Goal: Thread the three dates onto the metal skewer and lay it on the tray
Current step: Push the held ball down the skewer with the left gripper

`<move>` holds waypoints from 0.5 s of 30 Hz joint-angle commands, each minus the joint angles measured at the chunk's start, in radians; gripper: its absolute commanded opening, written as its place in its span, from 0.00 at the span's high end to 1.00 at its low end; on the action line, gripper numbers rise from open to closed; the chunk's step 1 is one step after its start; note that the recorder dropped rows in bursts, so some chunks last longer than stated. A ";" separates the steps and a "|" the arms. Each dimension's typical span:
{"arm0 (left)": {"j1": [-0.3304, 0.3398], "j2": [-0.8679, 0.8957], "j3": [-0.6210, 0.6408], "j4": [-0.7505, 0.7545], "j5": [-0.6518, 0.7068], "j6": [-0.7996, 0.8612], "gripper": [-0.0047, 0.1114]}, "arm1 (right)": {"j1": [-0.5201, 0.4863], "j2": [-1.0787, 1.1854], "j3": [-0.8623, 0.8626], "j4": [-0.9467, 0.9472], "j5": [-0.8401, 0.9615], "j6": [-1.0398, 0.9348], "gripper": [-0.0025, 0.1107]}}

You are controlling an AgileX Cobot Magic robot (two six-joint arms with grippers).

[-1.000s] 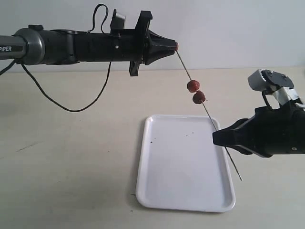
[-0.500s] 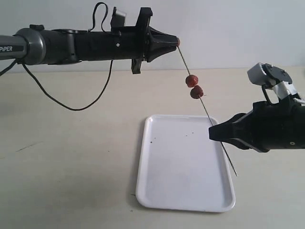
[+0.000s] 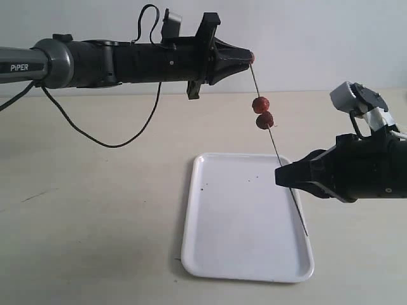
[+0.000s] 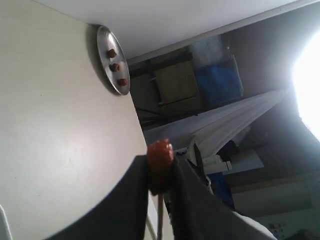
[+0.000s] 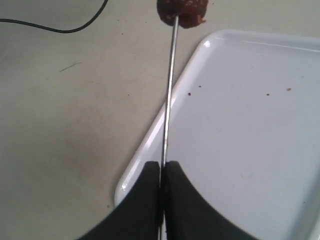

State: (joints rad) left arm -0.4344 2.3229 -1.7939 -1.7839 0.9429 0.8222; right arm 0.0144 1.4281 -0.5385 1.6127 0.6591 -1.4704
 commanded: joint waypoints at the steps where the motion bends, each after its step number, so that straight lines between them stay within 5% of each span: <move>1: -0.039 -0.007 0.002 0.045 0.083 0.013 0.84 | -0.002 -0.006 -0.037 0.063 0.022 -0.039 0.98; 15: -0.042 -0.007 0.002 0.128 0.157 0.038 0.84 | -0.002 -0.006 -0.051 0.132 -0.020 -0.077 0.98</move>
State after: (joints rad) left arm -0.4477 2.3189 -1.7939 -1.7478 0.9989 0.8432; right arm 0.0144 1.4304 -0.5599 1.6667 0.6285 -1.4953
